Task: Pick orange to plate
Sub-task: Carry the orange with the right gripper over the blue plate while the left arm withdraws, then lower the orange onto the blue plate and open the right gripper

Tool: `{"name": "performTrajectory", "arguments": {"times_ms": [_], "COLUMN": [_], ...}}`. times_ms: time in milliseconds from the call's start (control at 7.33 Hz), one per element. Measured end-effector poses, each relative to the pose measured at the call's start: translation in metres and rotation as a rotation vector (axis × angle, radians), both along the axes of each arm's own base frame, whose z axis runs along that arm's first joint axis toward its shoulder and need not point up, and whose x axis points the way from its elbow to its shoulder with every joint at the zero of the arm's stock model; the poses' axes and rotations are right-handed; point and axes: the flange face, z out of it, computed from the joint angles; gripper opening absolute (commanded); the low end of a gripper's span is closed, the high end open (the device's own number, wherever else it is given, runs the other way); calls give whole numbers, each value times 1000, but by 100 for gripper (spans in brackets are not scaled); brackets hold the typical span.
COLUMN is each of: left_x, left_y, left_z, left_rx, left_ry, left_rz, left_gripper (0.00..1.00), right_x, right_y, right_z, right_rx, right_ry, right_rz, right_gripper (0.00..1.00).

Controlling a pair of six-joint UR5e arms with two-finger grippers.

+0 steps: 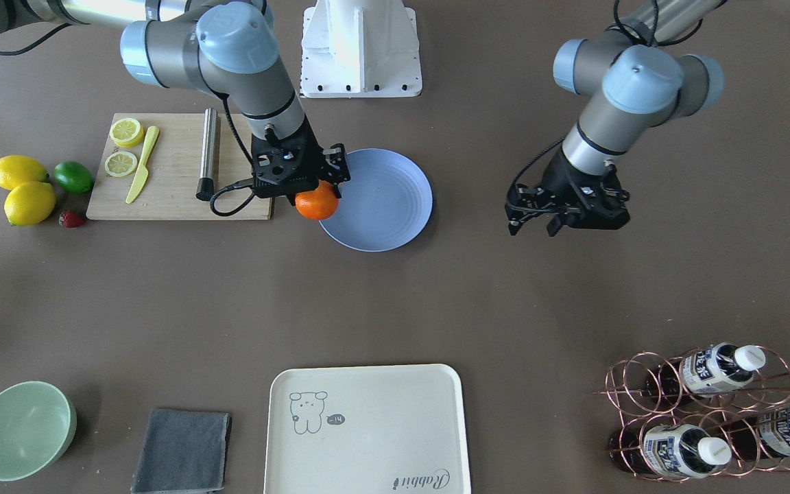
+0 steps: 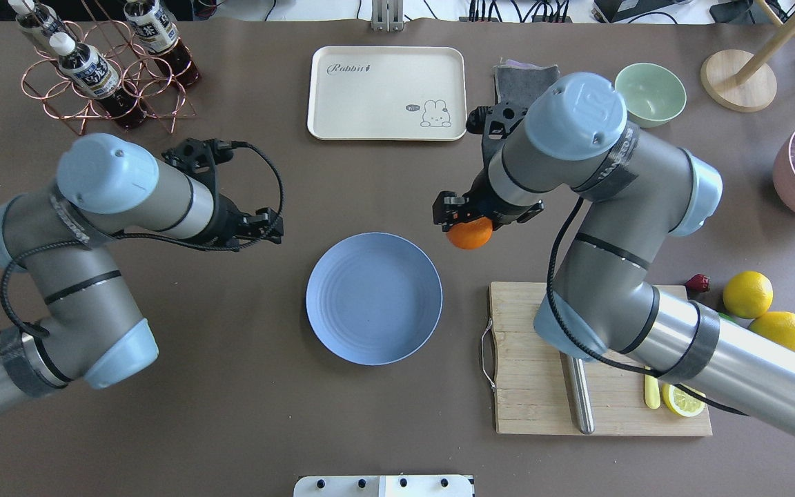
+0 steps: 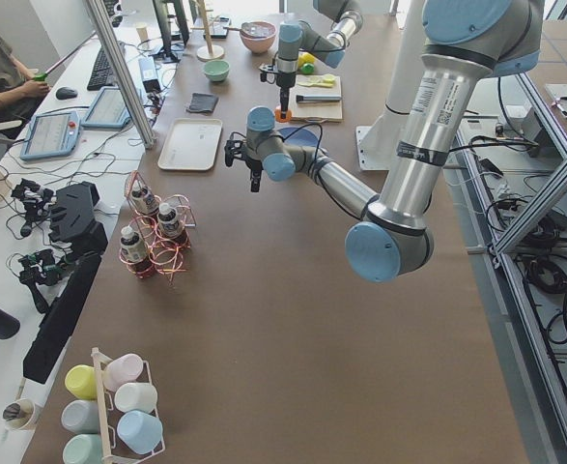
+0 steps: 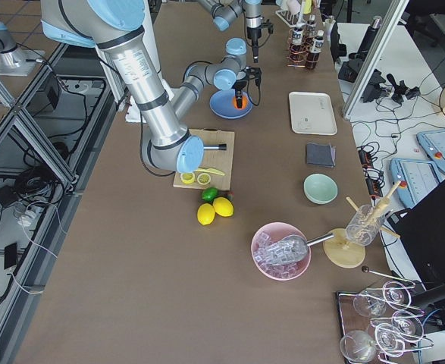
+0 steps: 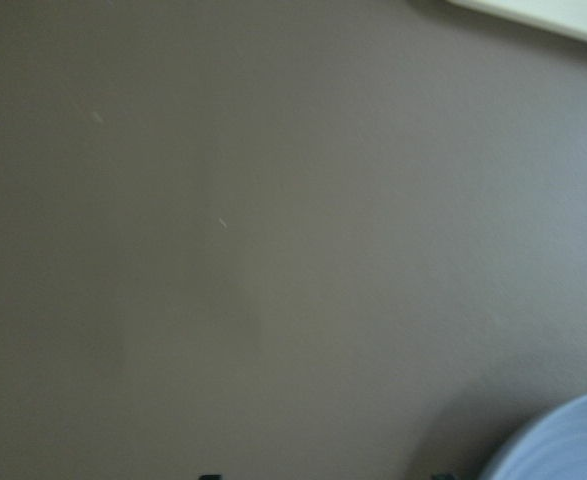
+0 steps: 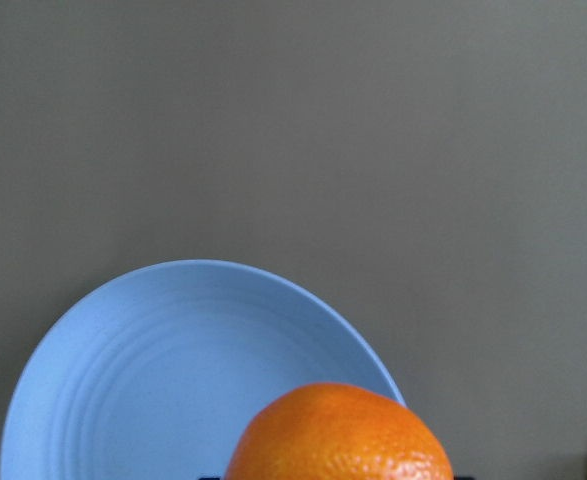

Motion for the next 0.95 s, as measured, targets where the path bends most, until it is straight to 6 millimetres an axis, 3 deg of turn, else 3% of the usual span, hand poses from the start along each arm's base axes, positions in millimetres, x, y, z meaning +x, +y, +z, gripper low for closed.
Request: {"name": "performTrajectory", "arguments": {"times_ms": [136, 273, 409, 682, 818, 955], "left_x": [-37, -59, -69, -75, -76, -76], "left_y": [-12, -17, -19, -18, -17, -17], "left_z": [25, 39, 46, 51, 53, 54], "left_rx": [26, 37, 42, 41, 39, 39], "left_ry": [-24, -36, -41, -45, -46, -47], "left_rz": [19, 27, 29, 30, 30, 31], "left_gripper": [96, 96, 96, 96, 96, 96], "right_x": [-29, -55, -74, -92, -94, -95], "right_y": [14, 25, 33, 40, 41, 40], "right_z": [-8, -12, -13, -7, -5, -5], "right_rx": [-3, -5, -3, -3, 0, 2], "right_ry": [12, 28, 43, 67, 73, 74], "right_rz": [0, -1, -6, -16, -18, -17], "right_gripper": [0, 0, 0, 0, 42, 99]}}
